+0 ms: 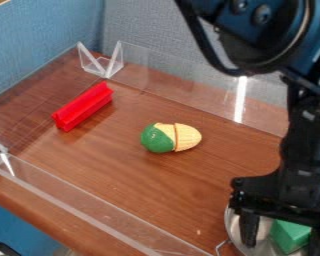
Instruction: Put the green block into the metal pot
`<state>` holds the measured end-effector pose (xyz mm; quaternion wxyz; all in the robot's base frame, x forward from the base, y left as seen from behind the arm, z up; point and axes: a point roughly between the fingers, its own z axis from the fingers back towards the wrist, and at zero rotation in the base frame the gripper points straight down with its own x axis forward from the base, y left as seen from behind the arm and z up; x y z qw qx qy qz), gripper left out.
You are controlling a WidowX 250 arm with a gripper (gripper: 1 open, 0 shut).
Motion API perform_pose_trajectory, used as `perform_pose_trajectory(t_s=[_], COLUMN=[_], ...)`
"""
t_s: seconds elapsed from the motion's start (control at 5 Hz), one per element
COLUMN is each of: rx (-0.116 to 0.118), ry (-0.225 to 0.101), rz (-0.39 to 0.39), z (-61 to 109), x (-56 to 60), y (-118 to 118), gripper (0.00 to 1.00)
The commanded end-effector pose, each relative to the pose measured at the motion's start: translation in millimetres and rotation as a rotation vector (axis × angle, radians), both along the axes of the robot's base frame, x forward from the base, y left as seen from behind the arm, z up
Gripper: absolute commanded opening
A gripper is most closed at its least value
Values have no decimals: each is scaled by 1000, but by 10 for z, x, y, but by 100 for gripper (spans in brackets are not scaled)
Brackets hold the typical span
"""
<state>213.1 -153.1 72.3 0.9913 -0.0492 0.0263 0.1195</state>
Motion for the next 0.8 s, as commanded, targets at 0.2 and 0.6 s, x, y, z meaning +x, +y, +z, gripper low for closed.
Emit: perform_pose_trajectory(t_s=[0.2, 0.6], rx=[-49, -65], ry=[-86, -89], rz=[46, 94], z=[306, 245], x=[3, -23], y=[14, 4], gripper=[100, 100])
